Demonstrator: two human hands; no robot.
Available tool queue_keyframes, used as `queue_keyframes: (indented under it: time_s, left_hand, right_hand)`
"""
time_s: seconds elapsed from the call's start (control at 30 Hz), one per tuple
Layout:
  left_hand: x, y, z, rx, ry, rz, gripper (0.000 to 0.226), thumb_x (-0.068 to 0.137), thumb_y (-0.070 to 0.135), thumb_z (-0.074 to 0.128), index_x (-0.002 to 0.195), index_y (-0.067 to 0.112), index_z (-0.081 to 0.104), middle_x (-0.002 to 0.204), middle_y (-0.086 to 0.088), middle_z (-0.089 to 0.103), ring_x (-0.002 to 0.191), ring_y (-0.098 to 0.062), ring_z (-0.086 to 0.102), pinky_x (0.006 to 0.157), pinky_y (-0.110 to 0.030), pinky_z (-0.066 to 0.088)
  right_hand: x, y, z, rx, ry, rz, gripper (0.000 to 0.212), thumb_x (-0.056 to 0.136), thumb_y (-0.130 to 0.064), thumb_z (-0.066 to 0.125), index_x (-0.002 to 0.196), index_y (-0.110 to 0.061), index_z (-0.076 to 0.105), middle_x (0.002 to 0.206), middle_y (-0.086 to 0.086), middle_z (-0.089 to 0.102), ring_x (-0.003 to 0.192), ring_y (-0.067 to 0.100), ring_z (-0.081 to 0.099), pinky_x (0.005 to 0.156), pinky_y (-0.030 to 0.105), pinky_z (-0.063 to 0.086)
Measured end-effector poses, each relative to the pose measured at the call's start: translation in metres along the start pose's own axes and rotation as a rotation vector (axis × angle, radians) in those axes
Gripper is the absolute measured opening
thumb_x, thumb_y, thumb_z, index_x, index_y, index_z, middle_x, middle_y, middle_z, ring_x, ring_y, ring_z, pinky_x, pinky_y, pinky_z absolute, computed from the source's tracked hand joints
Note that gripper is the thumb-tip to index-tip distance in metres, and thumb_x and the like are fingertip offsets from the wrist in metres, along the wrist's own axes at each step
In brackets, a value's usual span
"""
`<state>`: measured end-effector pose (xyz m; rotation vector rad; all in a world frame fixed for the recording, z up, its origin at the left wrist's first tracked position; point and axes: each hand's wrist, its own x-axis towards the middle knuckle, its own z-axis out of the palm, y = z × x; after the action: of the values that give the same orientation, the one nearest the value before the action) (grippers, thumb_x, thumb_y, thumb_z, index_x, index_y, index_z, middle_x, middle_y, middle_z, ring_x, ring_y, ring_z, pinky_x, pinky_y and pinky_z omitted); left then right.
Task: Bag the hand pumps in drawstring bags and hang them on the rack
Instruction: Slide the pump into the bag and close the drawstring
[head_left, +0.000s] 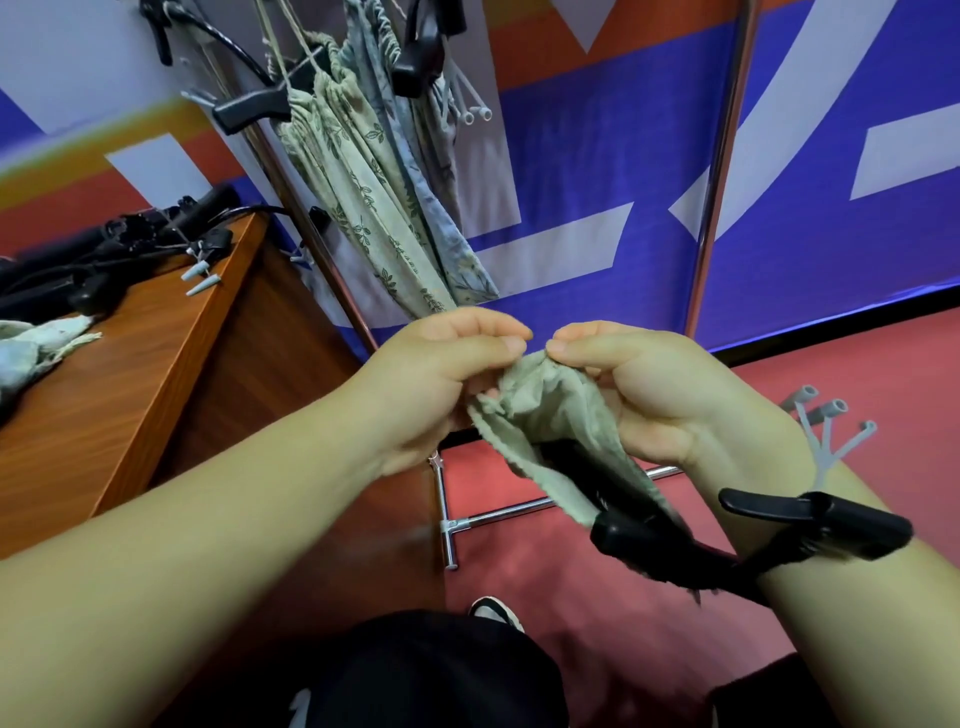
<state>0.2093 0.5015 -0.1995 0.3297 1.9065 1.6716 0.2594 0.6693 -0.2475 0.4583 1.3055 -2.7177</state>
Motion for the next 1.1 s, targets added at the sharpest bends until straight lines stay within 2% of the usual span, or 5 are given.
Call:
queue_keyframes:
  time_s: [0.17,0.4,0.6,0.83,1.1]
  left_hand:
    - [0.001,-0.016,0.002,0.143,0.005,-0.204,0.007,0.086,0.002,0.071,0.09,0.002,0.076,0.084,-0.02,0.071,0.078,-0.028,0.067,0.084,-0.041,0.053]
    - [-0.011,-0.03,0.021,0.462,-0.183,-0.145,0.019,0.078,0.013,0.084,0.096,0.018,0.079,0.049,0.01,0.054,0.046,-0.006,0.049,0.054,-0.02,0.04]
    - [-0.019,-0.033,0.032,0.445,-0.231,-0.017,0.02,0.078,0.016,0.085,0.097,0.012,0.078,0.041,0.015,0.036,0.04,-0.003,0.03,0.049,-0.02,0.026]
    - [-0.019,-0.031,0.03,0.445,-0.233,0.112,0.02,0.075,0.034,0.08,0.088,0.02,0.079,0.055,-0.004,0.025,0.056,-0.021,0.021,0.059,-0.038,0.016]
    - [-0.002,-0.012,0.009,0.099,0.043,0.113,0.011,0.081,0.012,0.075,0.073,0.019,0.076,0.067,-0.002,0.066,0.058,-0.013,0.061,0.063,-0.023,0.052]
  right_hand:
    - [0.003,0.007,0.001,-0.165,0.087,0.048,0.009,0.088,-0.011,0.068,0.081,-0.014,0.064,0.079,0.004,0.066,0.073,0.018,0.063,0.07,0.034,0.051]
    - [0.021,0.012,-0.001,-0.367,0.431,-0.048,0.01,0.089,-0.017,0.066,0.095,-0.01,0.067,0.114,0.015,0.071,0.102,0.025,0.068,0.093,0.046,0.051]
    - [0.035,0.01,0.0,-0.48,0.425,-0.061,0.018,0.09,-0.011,0.061,0.075,-0.017,0.054,0.077,0.001,0.054,0.087,0.024,0.054,0.071,0.034,0.046]
    - [0.045,0.012,0.004,-0.58,0.45,-0.069,0.031,0.091,-0.016,0.056,0.119,-0.007,0.066,0.087,0.004,0.058,0.085,0.024,0.054,0.07,0.033,0.05]
    - [0.031,0.014,-0.013,-0.422,0.147,-0.055,0.011,0.088,0.002,0.066,0.09,-0.008,0.069,0.072,0.005,0.062,0.072,0.023,0.053,0.063,0.016,0.043]
